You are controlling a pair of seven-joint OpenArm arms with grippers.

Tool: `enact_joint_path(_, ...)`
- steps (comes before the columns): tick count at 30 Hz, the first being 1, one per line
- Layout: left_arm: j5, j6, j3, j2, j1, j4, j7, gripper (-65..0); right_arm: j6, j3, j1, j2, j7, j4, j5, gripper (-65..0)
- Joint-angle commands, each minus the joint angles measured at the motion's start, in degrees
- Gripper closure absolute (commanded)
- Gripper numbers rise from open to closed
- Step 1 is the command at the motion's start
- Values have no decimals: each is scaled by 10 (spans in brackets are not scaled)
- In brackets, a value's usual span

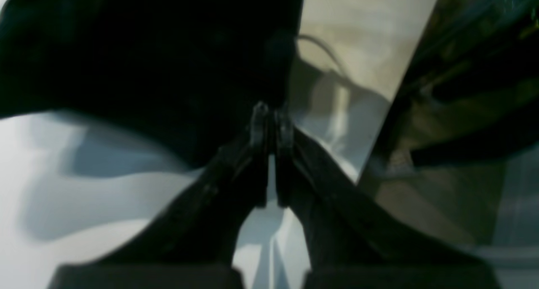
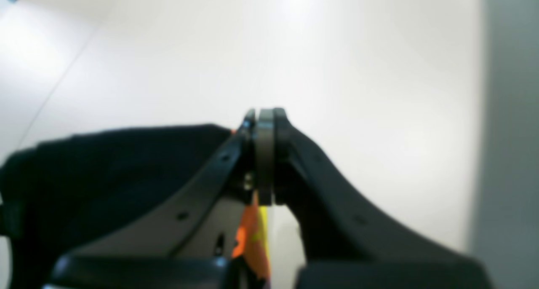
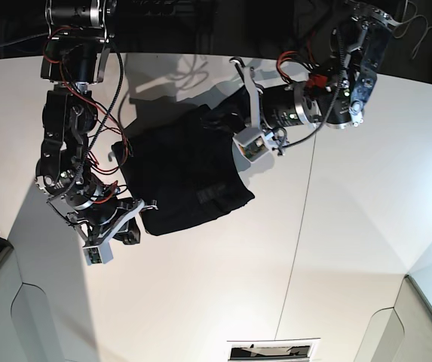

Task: Layout the t-shirt on the table in an organized manner, then fold the t-shirt properly
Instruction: 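Fold the bundle over itself with both grippers, bringing grippers together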

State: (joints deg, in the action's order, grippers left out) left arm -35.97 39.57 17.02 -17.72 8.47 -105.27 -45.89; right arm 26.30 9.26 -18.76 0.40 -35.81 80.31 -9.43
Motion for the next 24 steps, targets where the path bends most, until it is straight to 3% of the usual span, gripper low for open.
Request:
enact_joint_path(1, 2, 4, 3, 5, -11, 8, 21, -26, 9, -1, -23, 5, 15, -10, -10, 0)
enact_joint_path(5, 24, 4, 6, 25, -28, 73, 27, -26, 45, -4, -33, 7, -2, -54, -26, 0)
enact_joint_path(8, 41, 4, -12, 18, -38, 94, 27, -26, 56, -4, -33, 12, -63, -54, -74, 0)
enact_joint_path(12, 41, 4, -53, -14, -43, 94, 28, -26, 66, -10, -14, 33, -116, -39, -165, 0)
enact_joint_path(17, 41, 4, -77, -76, -51, 94, 49, -26, 66, -12, 65, 41, -136, 35, -244, 0)
enact_joint_path(20, 42, 4, -77, -99, -68, 94, 72, -26, 66, -15, 122, 30, -136, 85, -301, 0)
enact_joint_path(24, 55, 4, -77, -101, -103, 95, 75, -26, 67, -38, 189, -12, -140, 151, -302, 0)
